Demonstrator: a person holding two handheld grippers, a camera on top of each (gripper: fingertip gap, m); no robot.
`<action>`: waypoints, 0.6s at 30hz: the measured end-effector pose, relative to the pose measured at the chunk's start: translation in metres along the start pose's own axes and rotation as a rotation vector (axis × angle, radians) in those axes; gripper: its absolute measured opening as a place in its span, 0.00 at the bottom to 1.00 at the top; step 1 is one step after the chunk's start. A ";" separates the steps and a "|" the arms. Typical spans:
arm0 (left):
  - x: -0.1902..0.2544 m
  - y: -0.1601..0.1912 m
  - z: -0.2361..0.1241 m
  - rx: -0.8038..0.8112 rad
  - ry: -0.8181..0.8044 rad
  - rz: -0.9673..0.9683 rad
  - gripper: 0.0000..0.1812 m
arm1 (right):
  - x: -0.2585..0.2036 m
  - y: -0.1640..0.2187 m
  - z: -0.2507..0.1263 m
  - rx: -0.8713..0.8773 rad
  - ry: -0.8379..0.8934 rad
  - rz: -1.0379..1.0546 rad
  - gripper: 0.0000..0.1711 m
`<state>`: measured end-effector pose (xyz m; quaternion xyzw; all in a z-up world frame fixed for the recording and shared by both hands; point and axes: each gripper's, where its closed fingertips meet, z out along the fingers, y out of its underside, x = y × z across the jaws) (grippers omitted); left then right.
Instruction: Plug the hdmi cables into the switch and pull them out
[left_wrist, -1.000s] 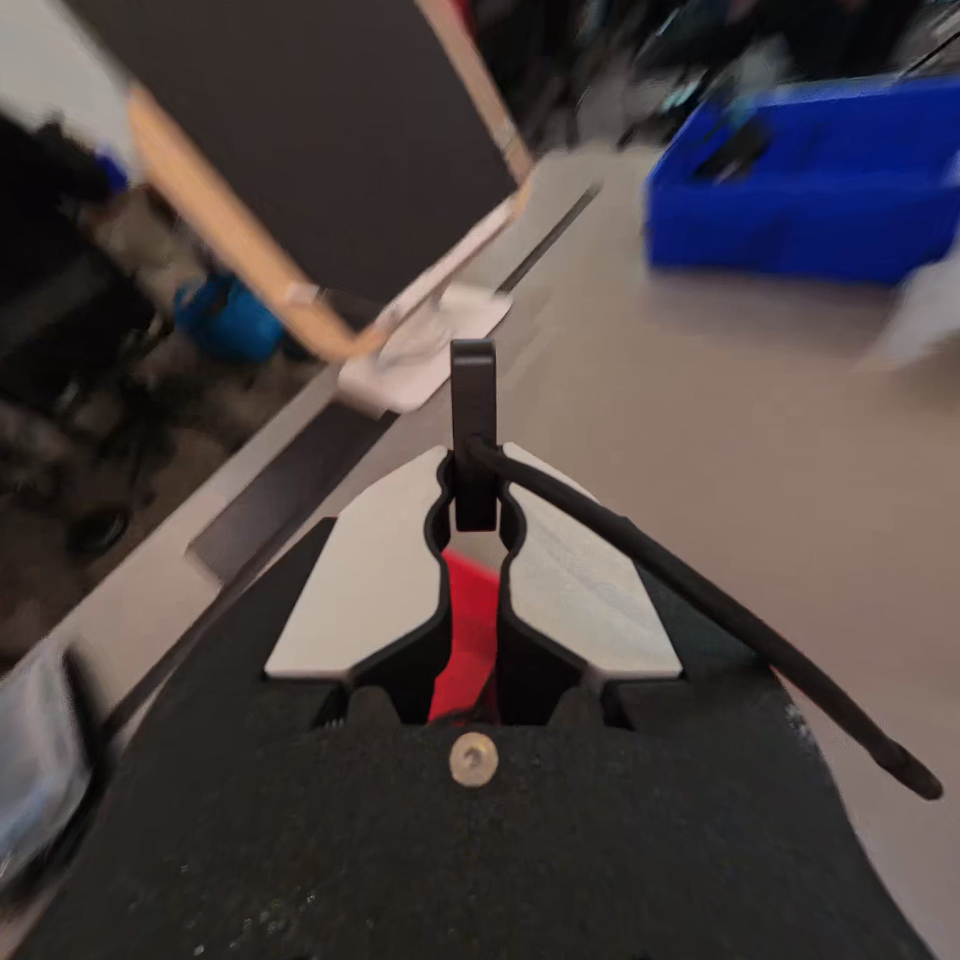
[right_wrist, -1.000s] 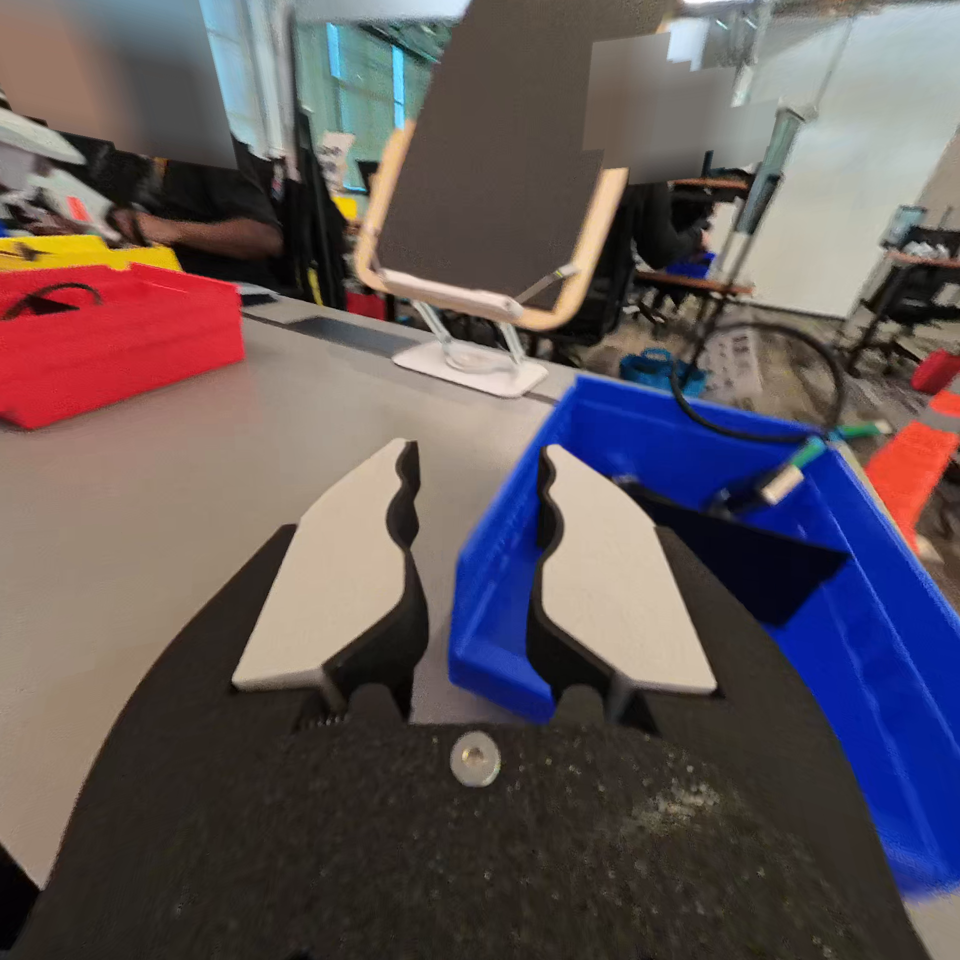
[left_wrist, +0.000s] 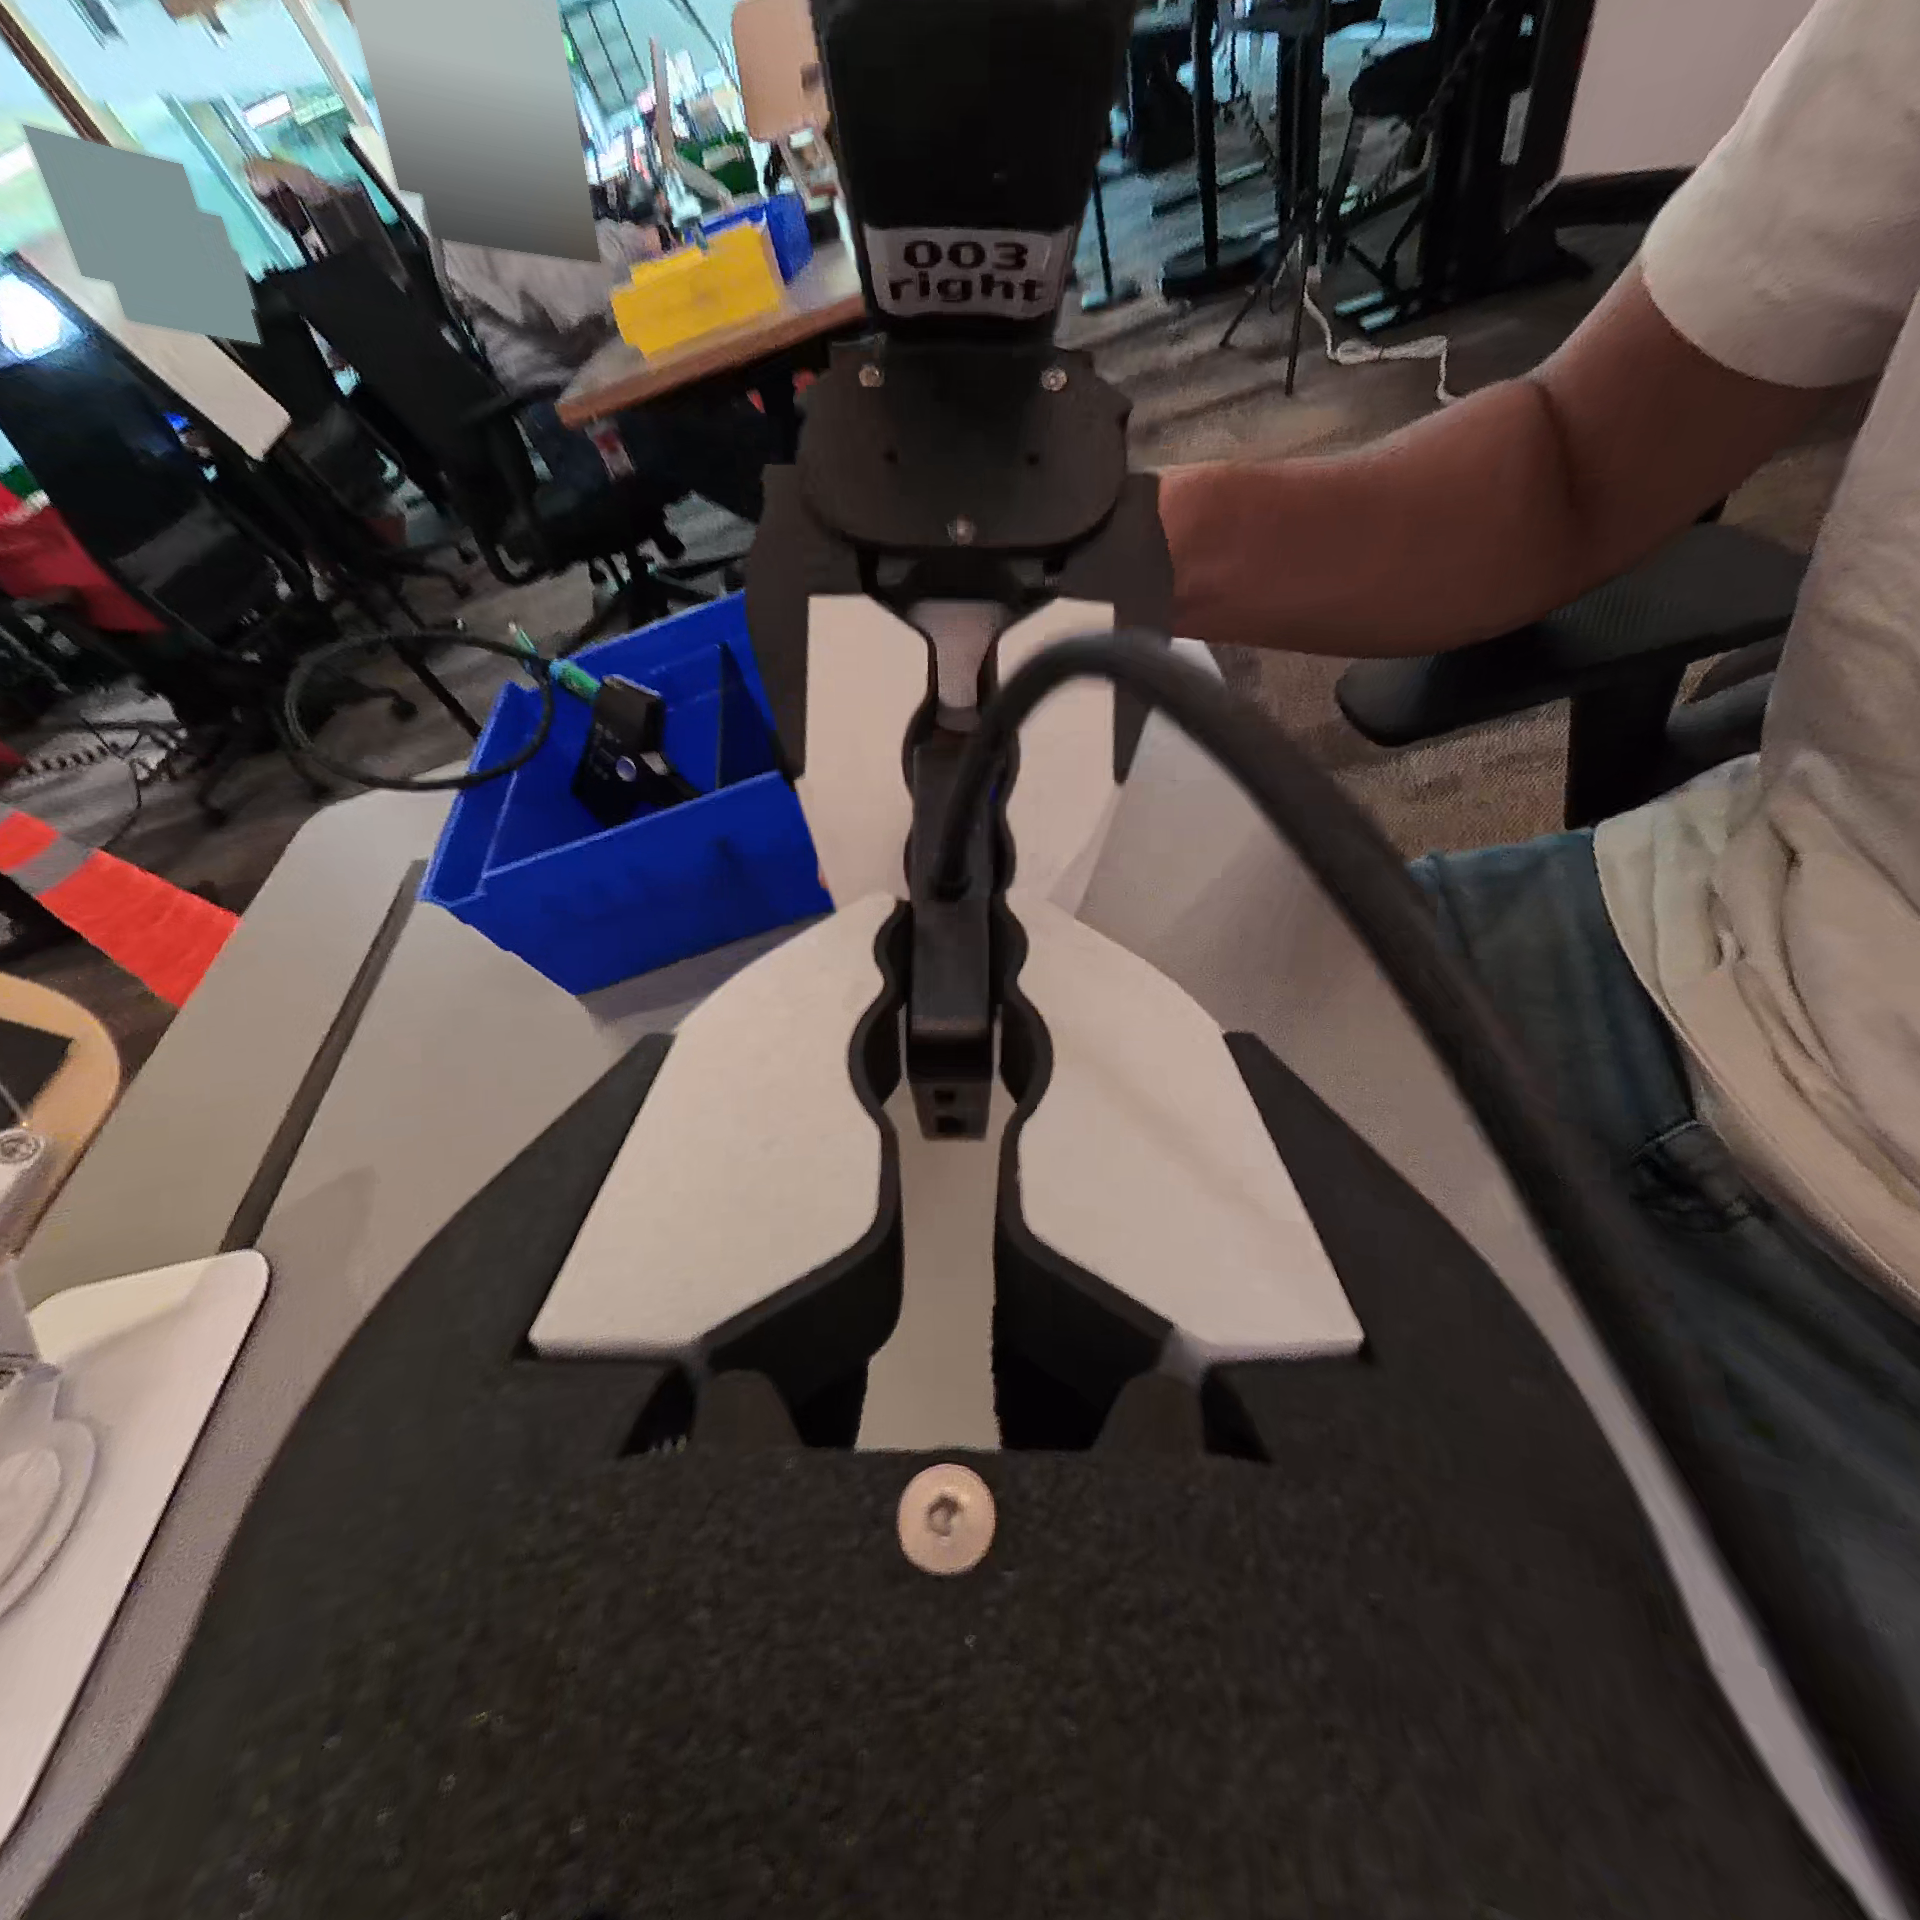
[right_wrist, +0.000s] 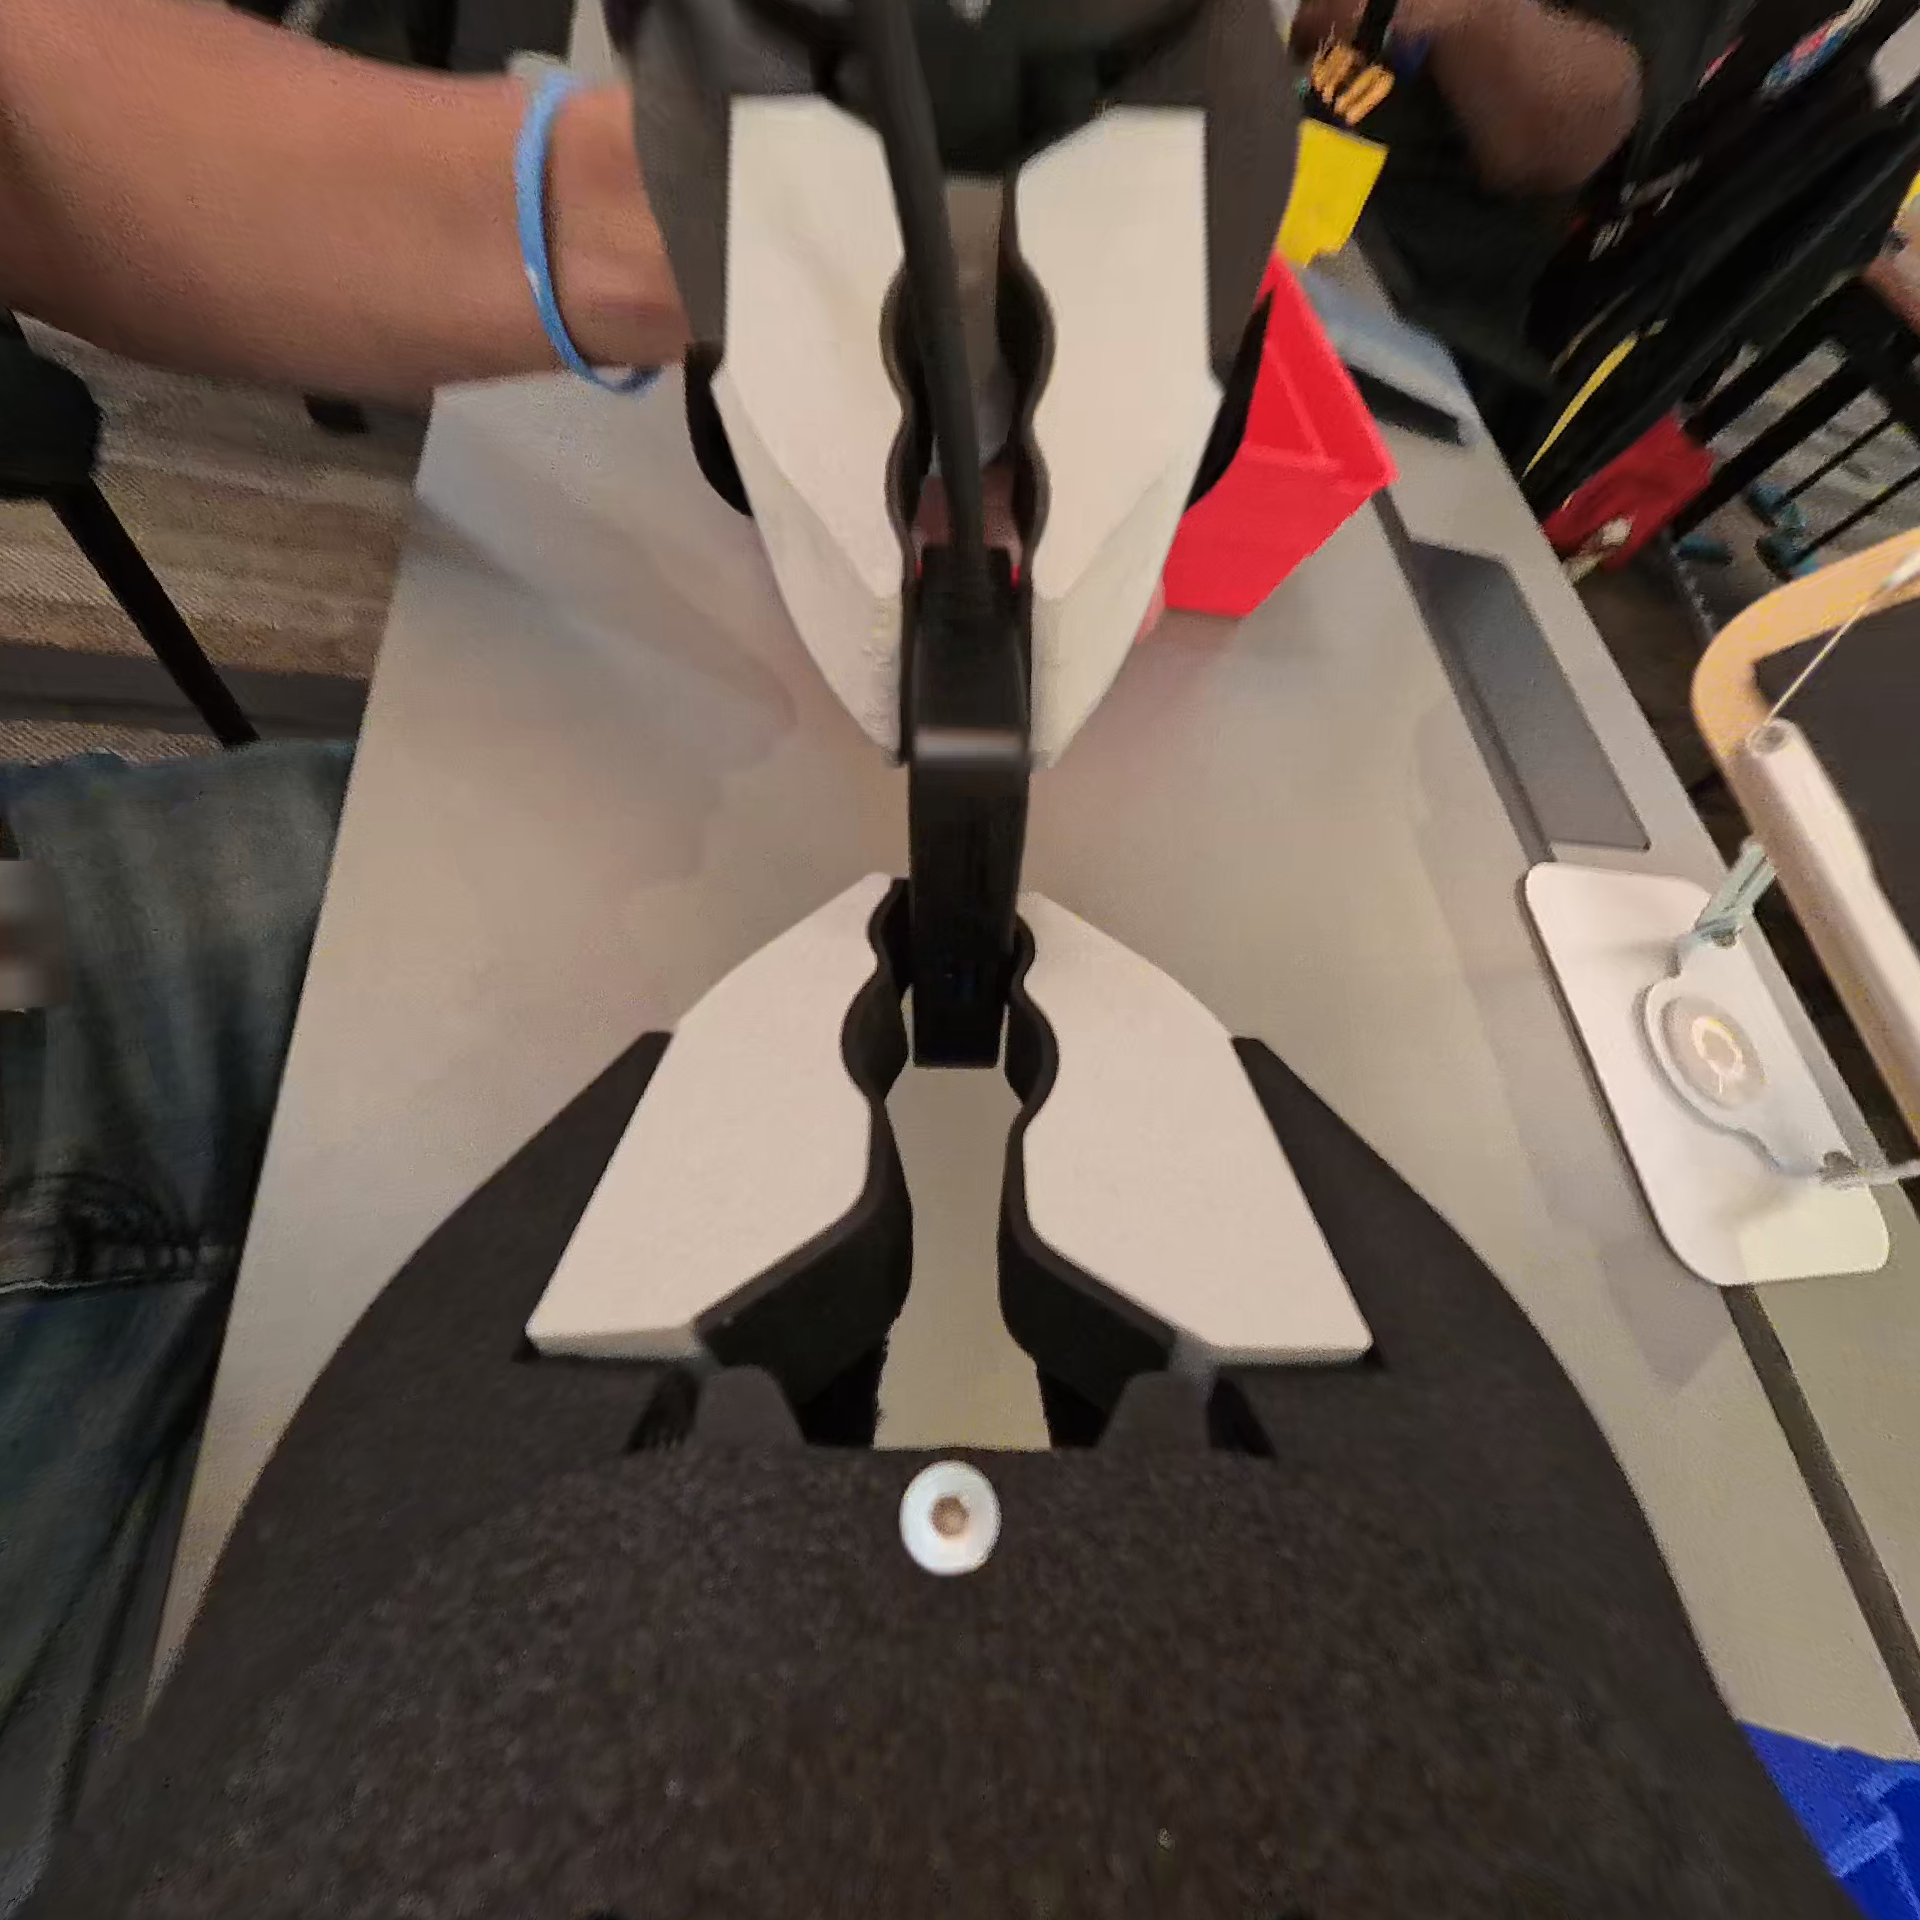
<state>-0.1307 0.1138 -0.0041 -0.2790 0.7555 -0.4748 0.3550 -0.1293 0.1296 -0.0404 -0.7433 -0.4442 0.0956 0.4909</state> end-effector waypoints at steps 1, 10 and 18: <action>-0.001 0.002 0.002 -0.036 -0.009 0.000 0.07 | 0.000 0.004 0.004 -0.021 0.007 0.005 0.08; 0.001 0.045 0.001 -0.450 -0.067 0.013 0.07 | 0.003 0.004 0.007 -0.047 0.087 -0.070 0.17; -0.004 0.048 -0.001 -0.398 -0.232 0.031 0.18 | 0.006 0.010 0.010 -0.010 0.090 -0.042 0.08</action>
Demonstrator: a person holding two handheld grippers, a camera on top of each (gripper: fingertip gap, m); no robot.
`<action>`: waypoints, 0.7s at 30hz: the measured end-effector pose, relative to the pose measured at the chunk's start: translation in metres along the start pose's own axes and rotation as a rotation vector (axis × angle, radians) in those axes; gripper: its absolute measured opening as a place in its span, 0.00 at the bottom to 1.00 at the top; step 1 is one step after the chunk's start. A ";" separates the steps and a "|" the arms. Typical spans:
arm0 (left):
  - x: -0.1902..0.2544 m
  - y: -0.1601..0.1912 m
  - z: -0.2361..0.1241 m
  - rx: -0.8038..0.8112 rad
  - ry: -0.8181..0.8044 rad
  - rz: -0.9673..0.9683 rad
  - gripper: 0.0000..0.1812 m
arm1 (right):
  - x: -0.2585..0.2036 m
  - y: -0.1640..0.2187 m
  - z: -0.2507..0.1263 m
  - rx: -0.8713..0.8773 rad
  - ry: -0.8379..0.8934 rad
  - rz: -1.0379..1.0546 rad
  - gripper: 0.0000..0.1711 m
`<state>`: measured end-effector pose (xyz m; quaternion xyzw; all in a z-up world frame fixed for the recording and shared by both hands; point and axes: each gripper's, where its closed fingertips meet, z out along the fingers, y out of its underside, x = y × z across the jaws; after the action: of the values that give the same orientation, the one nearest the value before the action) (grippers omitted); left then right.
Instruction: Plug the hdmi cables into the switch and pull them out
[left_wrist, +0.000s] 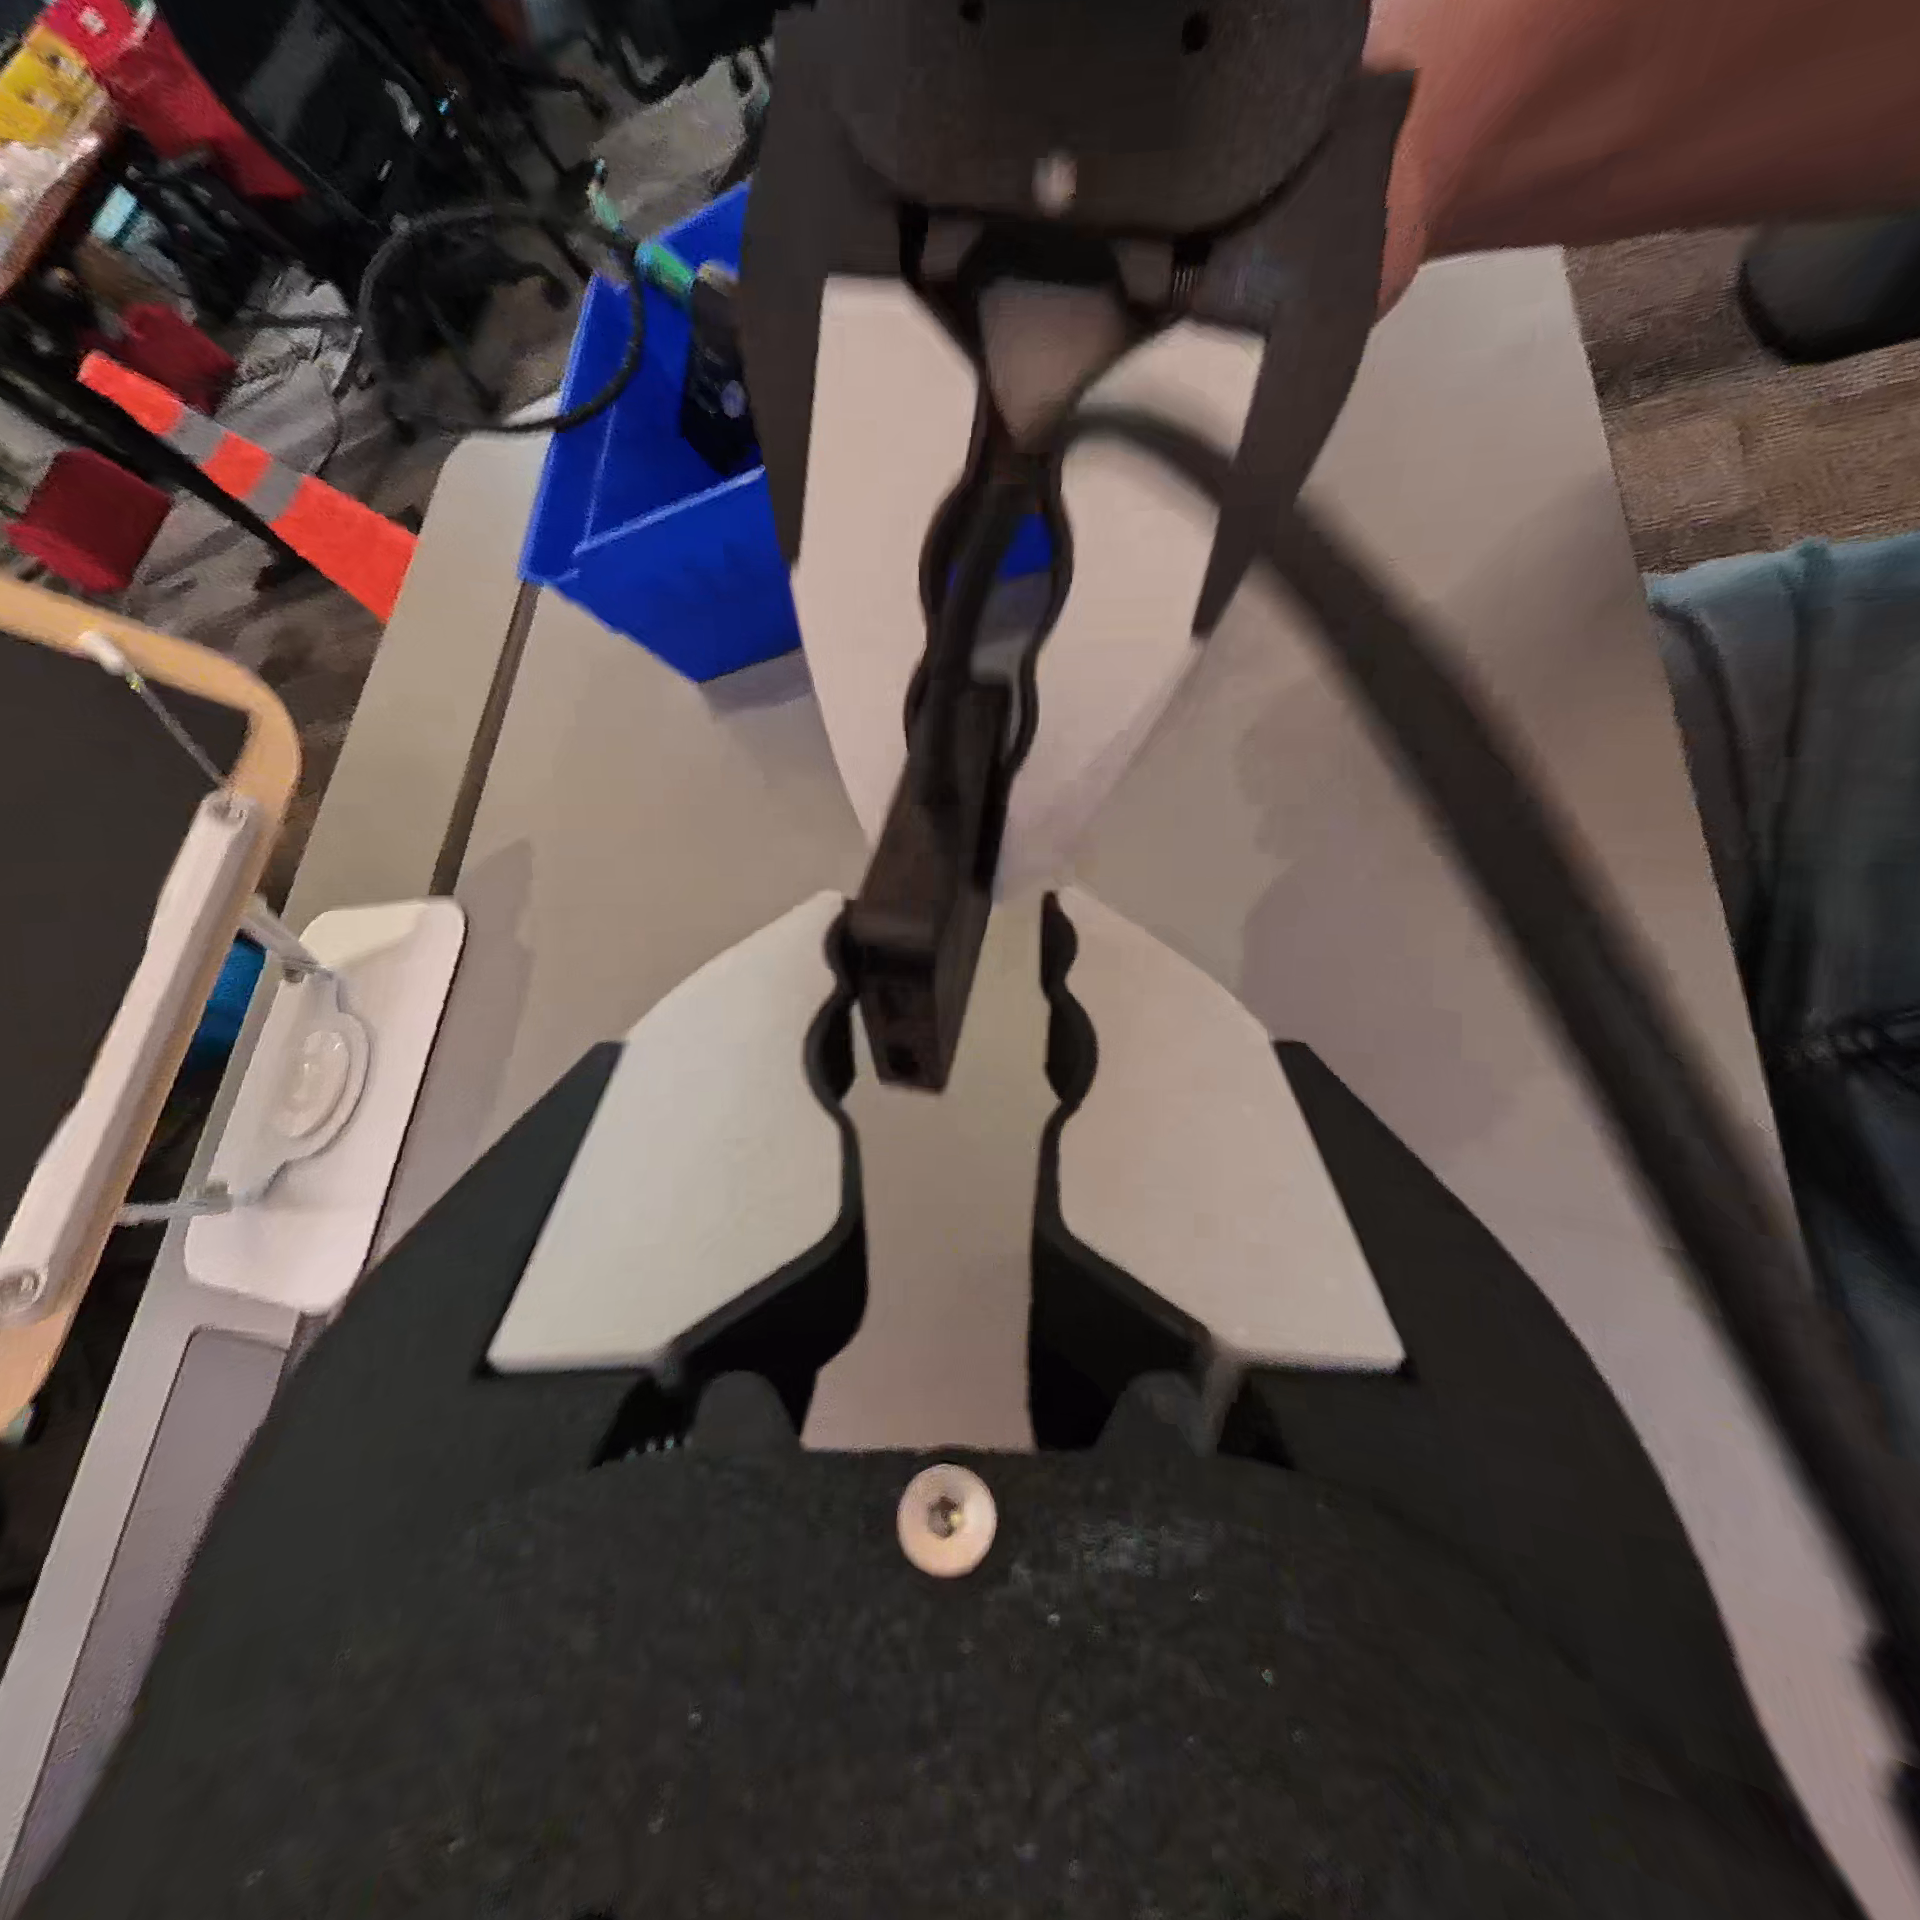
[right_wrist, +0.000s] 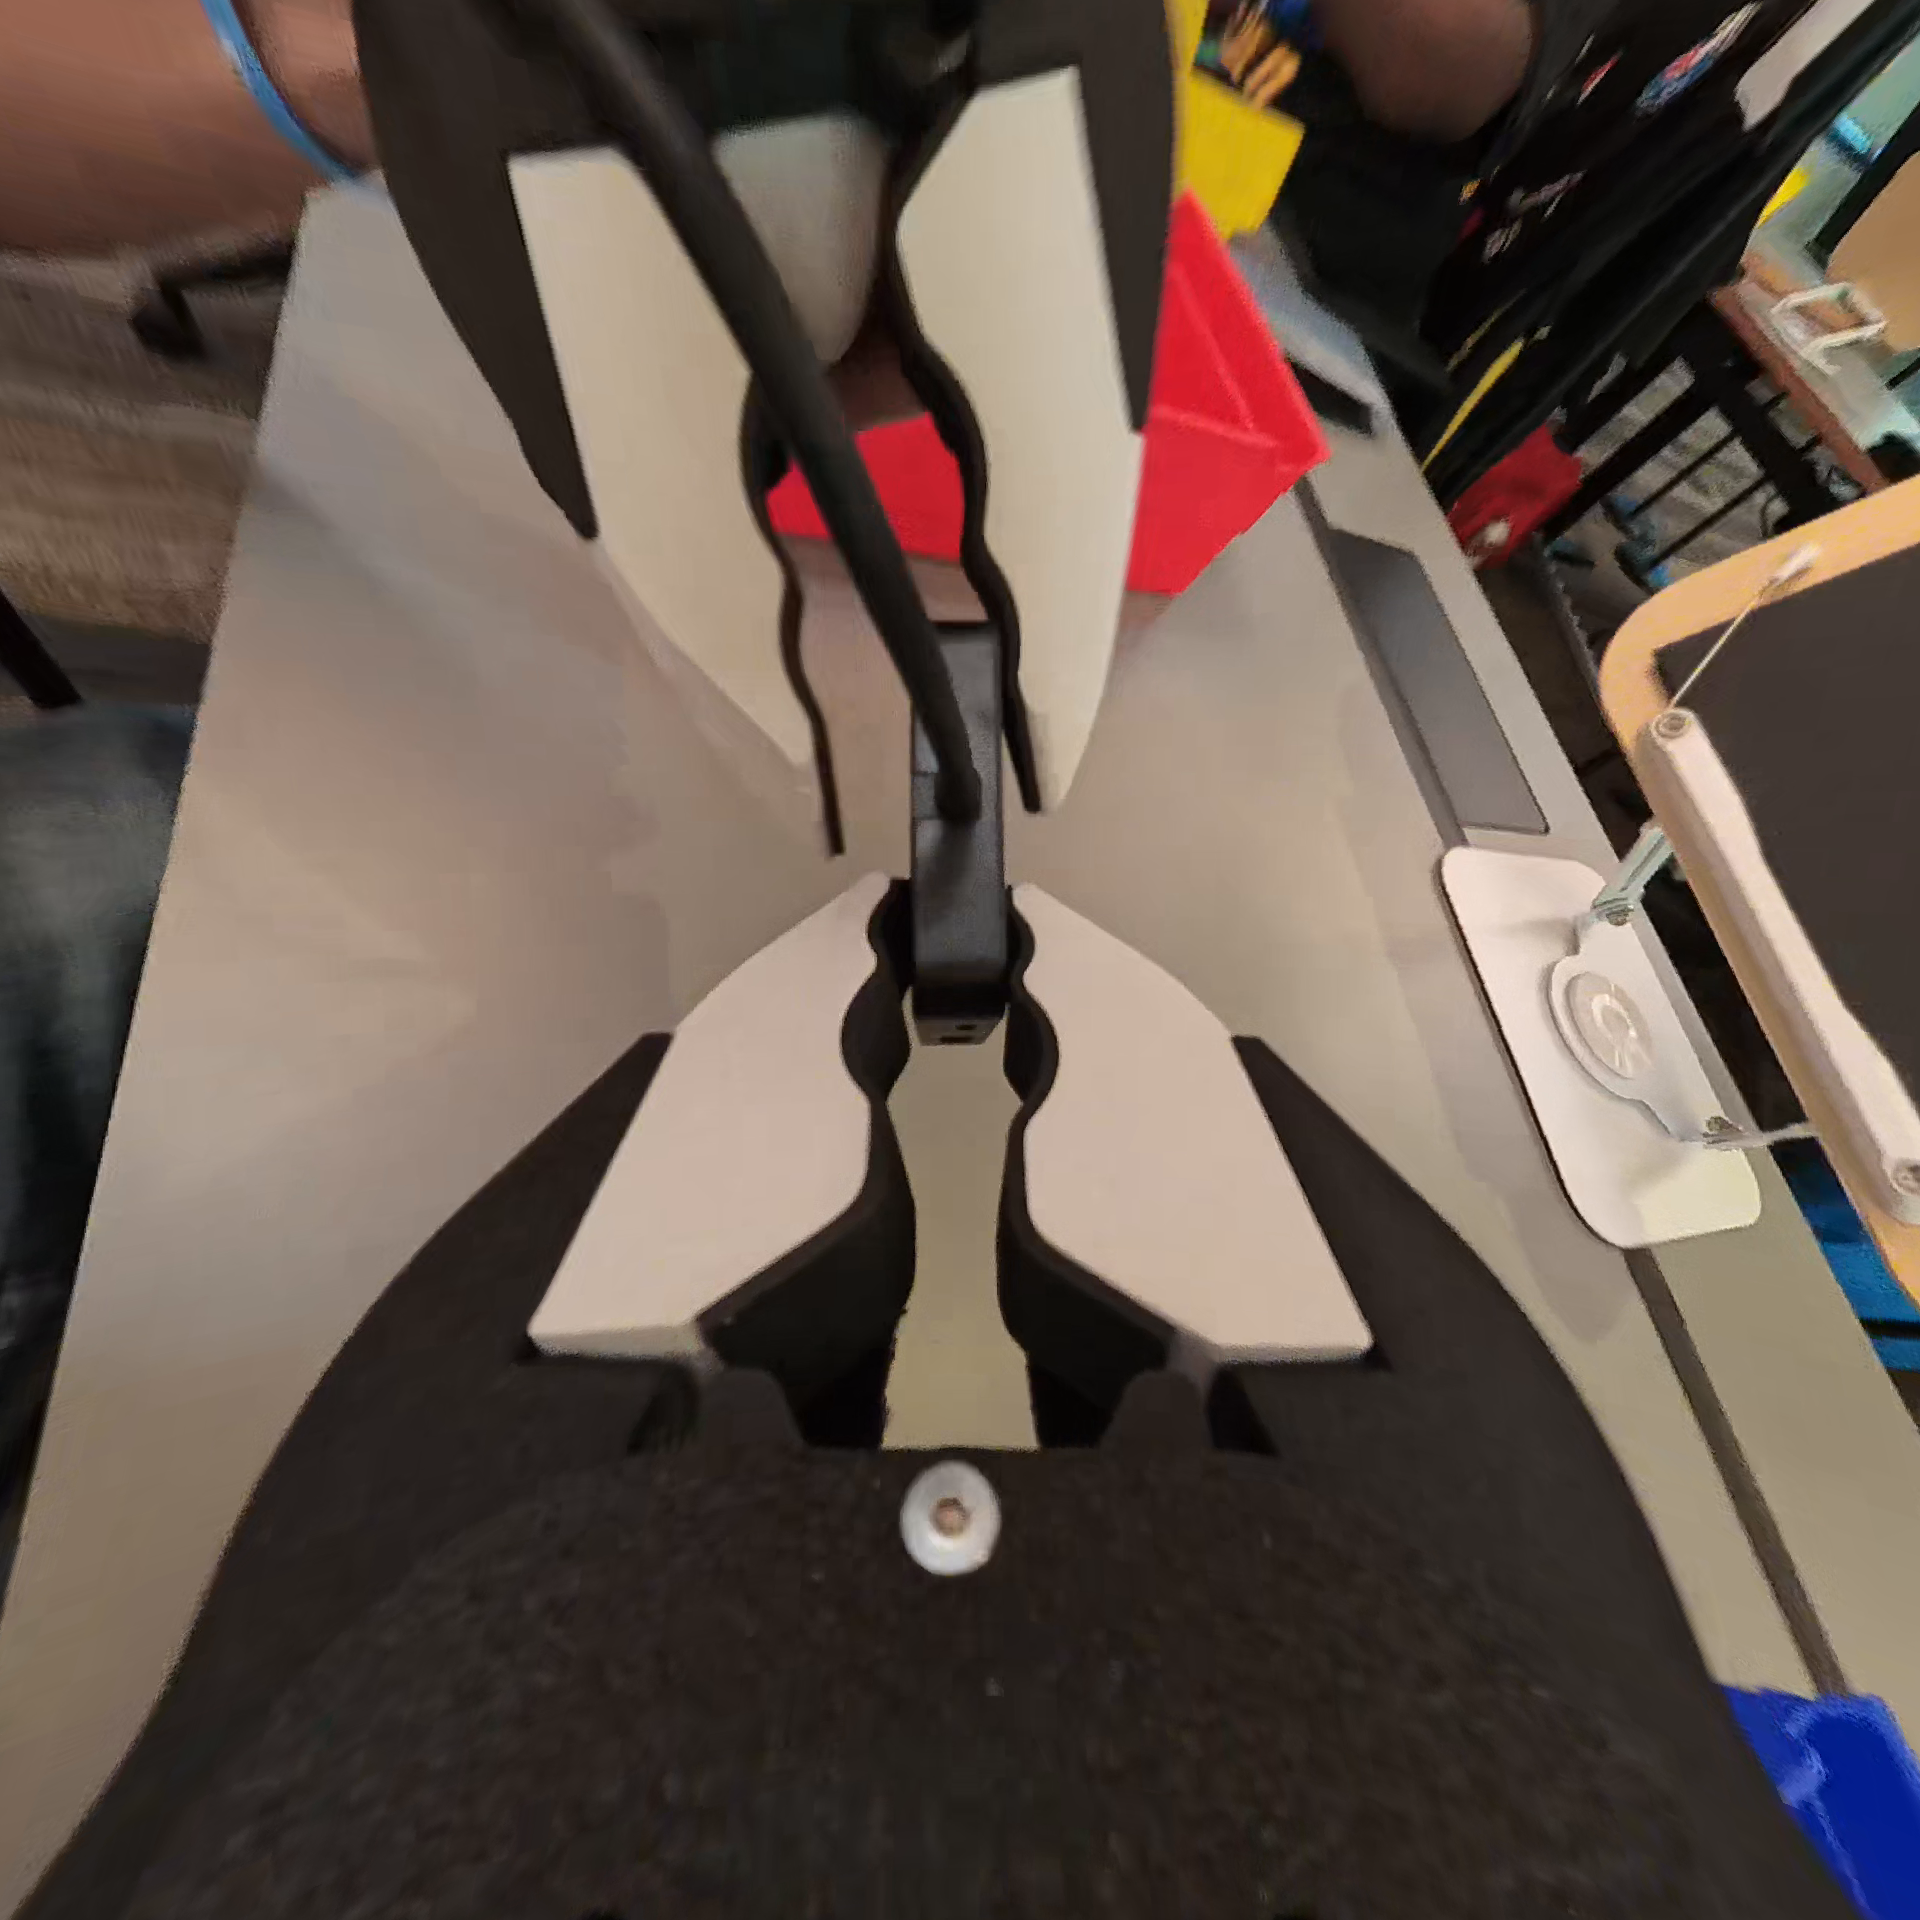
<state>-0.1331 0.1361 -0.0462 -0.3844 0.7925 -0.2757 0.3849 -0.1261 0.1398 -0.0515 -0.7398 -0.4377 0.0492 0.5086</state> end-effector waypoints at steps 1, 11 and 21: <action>0.000 0.008 -0.002 -0.019 -0.008 -0.023 0.20 | 0.001 -0.002 -0.003 0.042 -0.012 0.022 0.08; 0.011 0.004 -0.012 0.240 0.040 -0.199 0.09 | -0.017 -0.026 -0.003 0.361 -0.173 0.122 0.08; 0.024 0.038 -0.005 0.041 0.051 -0.028 0.07 | 0.020 -0.001 -0.063 0.196 -0.170 0.182 0.18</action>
<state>-0.1622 0.1380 -0.0804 -0.3806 0.7907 -0.3069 0.3685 -0.0822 0.1089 -0.0132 -0.7165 -0.4035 0.2001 0.5327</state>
